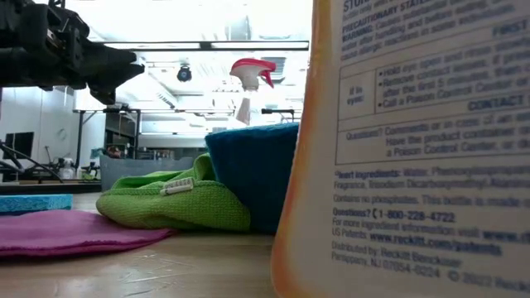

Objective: Pick & Place Kitchen Items
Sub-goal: Put the gray towel into the purple bucket

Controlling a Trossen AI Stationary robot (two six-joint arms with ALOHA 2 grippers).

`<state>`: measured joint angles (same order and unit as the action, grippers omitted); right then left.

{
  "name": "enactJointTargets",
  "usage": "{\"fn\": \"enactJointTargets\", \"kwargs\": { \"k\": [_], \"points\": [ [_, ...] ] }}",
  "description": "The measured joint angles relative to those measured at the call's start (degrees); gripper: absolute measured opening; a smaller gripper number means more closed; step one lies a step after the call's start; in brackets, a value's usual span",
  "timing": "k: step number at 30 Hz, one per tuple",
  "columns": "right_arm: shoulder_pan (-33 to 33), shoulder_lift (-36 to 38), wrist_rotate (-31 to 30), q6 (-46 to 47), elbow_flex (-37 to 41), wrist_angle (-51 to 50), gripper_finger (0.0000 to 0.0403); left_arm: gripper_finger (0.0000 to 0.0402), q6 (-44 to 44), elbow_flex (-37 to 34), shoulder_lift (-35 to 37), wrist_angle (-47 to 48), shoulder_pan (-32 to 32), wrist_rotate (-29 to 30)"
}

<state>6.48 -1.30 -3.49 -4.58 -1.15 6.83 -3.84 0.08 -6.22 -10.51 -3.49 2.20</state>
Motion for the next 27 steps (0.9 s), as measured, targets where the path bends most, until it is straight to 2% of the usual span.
{"fn": "enactJointTargets", "kwargs": {
  "k": [5,10,15,18,22,27],
  "points": [
    [0.0,-3.5,-0.3,1.8,0.0,0.1,0.0288,0.0162,0.5,0.0,0.0,0.2,0.0,0.4],
    [0.0,-8.8,-4.0,5.3,-0.1,0.4,0.0288,0.0163,-0.9,0.0,0.0,0.2,0.0,1.4],
    [0.0,-16.1,-3.6,7.6,-3.6,-0.4,0.0289,0.0173,-1.0,0.0,0.0,0.3,0.0,2.9],
    [0.0,-21.8,-2.6,8.4,-7.7,-3.5,0.0289,0.0207,-1.0,0.0,0.0,1.1,0.0,3.7],
    [0.0,-30.7,-1.5,8.5,-13.6,-7.4,0.0289,0.0275,-1.1,0.0,0.0,1.5,0.0,6.3],
    [0.0,-43.1,-2.1,7.4,-21.3,-15.3,0.0289,0.0344,-0.6,0.0,0.0,1.5,0.0,7.9]
  ]
}}
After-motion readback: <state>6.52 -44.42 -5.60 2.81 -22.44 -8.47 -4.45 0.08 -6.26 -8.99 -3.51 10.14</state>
